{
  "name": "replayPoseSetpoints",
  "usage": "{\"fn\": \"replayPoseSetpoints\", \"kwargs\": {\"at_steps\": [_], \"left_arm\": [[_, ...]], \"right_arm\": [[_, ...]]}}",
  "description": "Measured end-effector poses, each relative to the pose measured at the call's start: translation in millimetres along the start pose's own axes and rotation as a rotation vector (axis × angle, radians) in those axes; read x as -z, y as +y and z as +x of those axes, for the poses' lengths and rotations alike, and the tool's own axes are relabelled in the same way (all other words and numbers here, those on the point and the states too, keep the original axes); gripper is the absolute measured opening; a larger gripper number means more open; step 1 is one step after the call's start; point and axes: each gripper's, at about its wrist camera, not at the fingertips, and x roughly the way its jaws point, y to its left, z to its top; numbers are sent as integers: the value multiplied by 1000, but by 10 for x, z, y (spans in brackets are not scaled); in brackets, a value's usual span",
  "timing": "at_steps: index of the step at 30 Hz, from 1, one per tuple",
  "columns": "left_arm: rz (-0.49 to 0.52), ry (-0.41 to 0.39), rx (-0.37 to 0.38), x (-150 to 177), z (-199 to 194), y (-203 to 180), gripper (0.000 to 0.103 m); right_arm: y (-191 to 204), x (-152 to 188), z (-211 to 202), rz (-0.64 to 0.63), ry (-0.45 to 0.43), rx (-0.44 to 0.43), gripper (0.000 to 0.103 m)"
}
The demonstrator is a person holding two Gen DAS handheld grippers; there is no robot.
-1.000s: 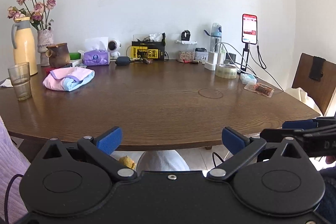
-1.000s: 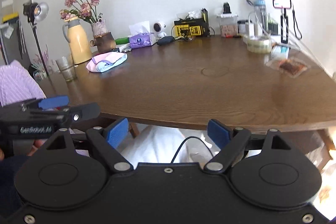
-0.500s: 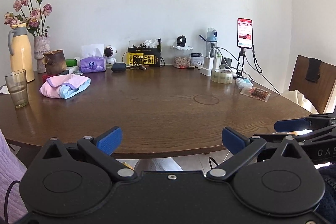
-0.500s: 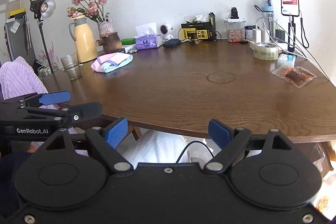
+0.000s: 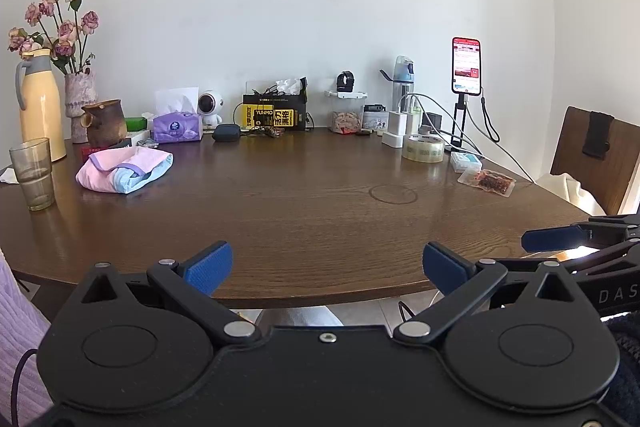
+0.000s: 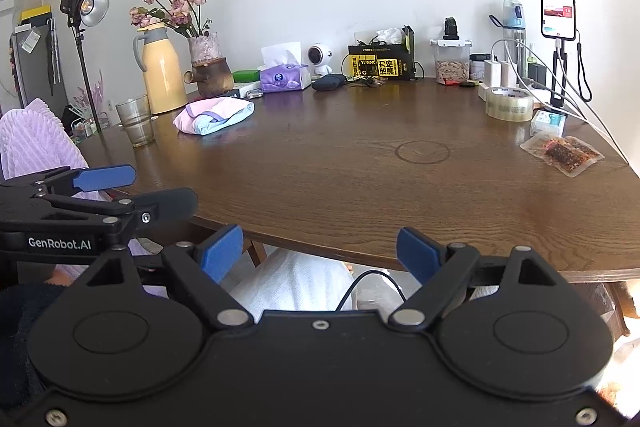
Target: Fold clothes
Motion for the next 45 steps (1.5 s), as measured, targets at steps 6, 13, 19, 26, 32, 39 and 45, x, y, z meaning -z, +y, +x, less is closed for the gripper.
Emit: {"fn": "replayPoseSetpoints", "kwargs": {"at_steps": [6,13,19,26,32,39,45], "left_arm": [[-1,1,2,-2,-1,9,102],[4,-1,-1,-5,-4,-9,102],[7,-1,-5,-7,-10,-18,102],[12,10,-11,-12,5,-32,102],[15,18,-14,-14,22,-34,102],[12,22,-15,-13,25,-39,102],[16,22,-19,-11,29,-44,102]], "right_arm": [[5,5,9,-2,0,1,88],[-15,10,12,1,2,2,88],[-14,8,14,-3,2,3,88],[-38,16,20,5,8,-1,88],[-56,25,35,14,17,-2,89],[-50,34,40,20,18,-3,89],[-56,34,38,21,19,-5,89]]}}
